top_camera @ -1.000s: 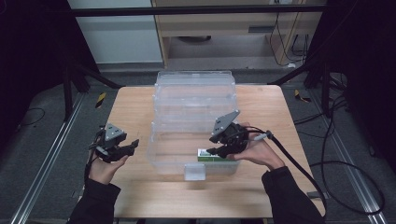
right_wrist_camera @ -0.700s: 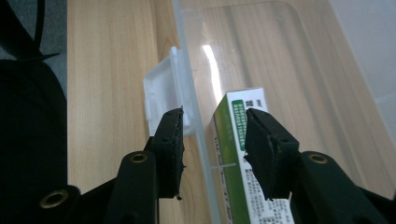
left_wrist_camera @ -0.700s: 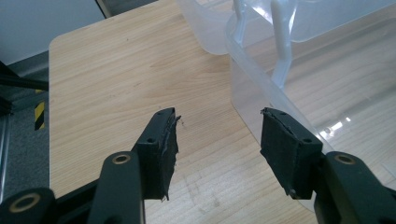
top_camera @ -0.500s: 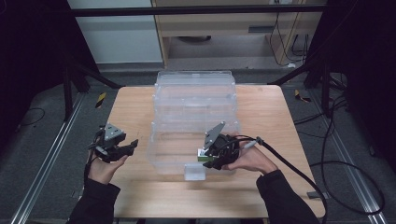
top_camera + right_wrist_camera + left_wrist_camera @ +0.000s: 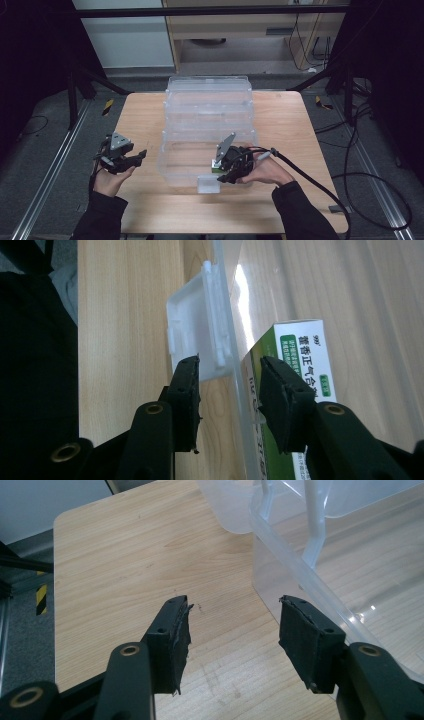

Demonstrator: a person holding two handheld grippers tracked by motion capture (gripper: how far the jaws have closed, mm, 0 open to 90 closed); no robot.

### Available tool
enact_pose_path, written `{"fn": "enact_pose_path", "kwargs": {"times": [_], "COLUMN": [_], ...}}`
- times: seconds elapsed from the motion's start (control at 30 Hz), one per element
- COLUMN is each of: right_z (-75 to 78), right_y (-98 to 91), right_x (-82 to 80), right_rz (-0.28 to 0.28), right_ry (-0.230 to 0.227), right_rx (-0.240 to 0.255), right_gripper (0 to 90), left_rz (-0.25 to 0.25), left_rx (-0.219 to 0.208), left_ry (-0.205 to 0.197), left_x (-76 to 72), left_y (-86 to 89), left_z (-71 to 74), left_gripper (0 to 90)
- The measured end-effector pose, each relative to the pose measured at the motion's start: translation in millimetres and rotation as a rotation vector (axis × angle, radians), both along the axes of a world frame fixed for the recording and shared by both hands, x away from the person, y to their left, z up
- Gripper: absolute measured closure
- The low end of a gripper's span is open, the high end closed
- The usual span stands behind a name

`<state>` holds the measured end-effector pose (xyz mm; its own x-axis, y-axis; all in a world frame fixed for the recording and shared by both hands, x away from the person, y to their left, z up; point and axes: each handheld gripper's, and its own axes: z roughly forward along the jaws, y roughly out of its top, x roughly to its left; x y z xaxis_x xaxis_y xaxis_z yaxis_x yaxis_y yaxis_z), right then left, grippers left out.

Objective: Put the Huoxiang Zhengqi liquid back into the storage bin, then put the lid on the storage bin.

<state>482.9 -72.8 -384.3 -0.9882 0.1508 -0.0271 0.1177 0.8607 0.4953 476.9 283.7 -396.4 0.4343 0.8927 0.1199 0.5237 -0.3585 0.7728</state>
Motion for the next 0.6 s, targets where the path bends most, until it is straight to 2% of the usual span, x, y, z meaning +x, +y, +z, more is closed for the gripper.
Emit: {"fn": "enact_pose_path", "kwargs": {"times": [0.47,0.6], "right_z": [-8.3,-14.6], "right_y": [6.8,9.5], "right_x": [2.8,3.6], "right_rz": [0.014,0.014], "right_ry": [0.019,0.036], "right_rx": [-0.04,-0.07], "right_gripper": [59.5,59.7], "left_rz": [0.006,0.009], "left_rx": [-0.004,-0.001], "left_ry": [0.001,-0.002], "left_x": [1.1,1.5], "left_y": [3.5,4.7], "left_z": [-0.4,0.2], "left_gripper": [44.4,44.4]}}
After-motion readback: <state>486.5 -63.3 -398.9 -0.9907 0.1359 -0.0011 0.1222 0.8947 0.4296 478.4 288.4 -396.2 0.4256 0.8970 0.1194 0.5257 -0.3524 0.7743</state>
